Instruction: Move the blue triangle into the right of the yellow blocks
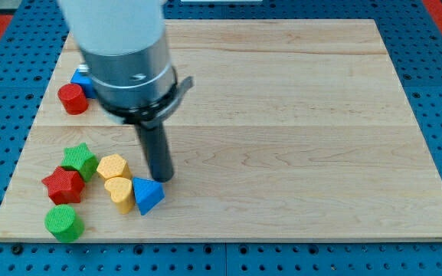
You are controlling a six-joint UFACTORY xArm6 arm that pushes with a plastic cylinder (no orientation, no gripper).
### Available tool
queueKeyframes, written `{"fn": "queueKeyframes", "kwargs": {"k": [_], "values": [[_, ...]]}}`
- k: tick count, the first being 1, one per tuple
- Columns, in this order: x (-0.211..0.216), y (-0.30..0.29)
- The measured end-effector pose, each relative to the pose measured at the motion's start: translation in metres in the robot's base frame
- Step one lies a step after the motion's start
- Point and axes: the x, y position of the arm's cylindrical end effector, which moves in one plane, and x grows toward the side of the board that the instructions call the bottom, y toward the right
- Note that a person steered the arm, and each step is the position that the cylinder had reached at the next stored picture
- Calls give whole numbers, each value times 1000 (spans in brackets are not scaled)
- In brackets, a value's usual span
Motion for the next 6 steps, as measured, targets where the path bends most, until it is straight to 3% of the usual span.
{"fn": "queueKeyframes", "kwargs": {"k": [1,2,3,6], "values": [[20,48],[51,35],[51,-14],[35,-40]]}}
